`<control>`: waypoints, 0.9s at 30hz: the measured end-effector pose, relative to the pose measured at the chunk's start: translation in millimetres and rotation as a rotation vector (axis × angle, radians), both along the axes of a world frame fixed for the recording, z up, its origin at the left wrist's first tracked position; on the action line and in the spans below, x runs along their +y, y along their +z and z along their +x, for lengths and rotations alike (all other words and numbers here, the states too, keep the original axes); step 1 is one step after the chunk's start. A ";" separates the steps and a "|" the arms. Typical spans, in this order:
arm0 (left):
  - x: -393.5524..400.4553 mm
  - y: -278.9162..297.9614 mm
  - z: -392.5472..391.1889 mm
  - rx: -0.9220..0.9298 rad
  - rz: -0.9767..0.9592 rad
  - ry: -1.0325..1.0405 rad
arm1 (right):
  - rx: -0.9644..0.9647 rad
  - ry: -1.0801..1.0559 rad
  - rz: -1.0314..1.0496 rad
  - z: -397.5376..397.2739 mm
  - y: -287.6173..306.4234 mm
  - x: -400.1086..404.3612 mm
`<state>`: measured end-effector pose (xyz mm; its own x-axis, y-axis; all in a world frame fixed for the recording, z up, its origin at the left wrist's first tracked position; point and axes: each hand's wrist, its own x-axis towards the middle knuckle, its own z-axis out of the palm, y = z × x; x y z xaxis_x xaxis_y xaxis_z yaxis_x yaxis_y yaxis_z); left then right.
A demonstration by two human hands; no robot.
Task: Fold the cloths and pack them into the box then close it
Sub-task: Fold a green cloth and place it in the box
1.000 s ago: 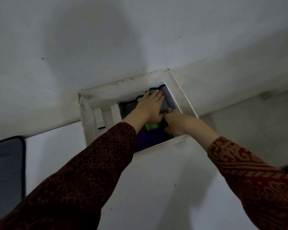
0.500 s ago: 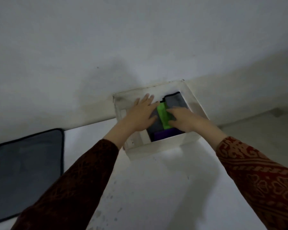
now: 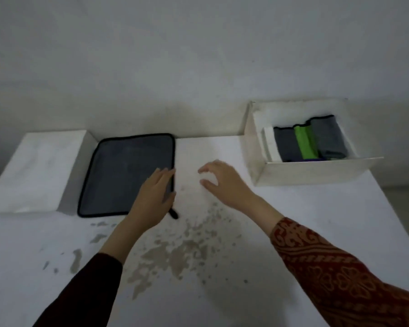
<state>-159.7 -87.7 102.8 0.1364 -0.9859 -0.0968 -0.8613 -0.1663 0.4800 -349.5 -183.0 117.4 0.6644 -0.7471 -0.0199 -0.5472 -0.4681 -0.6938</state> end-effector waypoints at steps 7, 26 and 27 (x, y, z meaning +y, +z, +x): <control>63.5 -54.4 70.5 -0.009 0.115 0.166 | 0.194 0.169 0.113 101.2 -71.4 73.2; 79.8 -107.0 105.9 -0.119 0.085 0.195 | 0.518 0.260 -0.398 146.3 -112.7 68.1; 80.0 -107.4 105.7 -0.122 0.076 0.197 | 0.510 0.243 -0.413 146.0 -113.2 68.8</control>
<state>-54.0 -7.7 -4.6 0.3404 -0.9296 -0.1413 -0.8594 -0.3685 0.3543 -203.6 -114.2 4.2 0.7971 -0.5918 -0.1202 -0.6033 -0.7888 -0.1173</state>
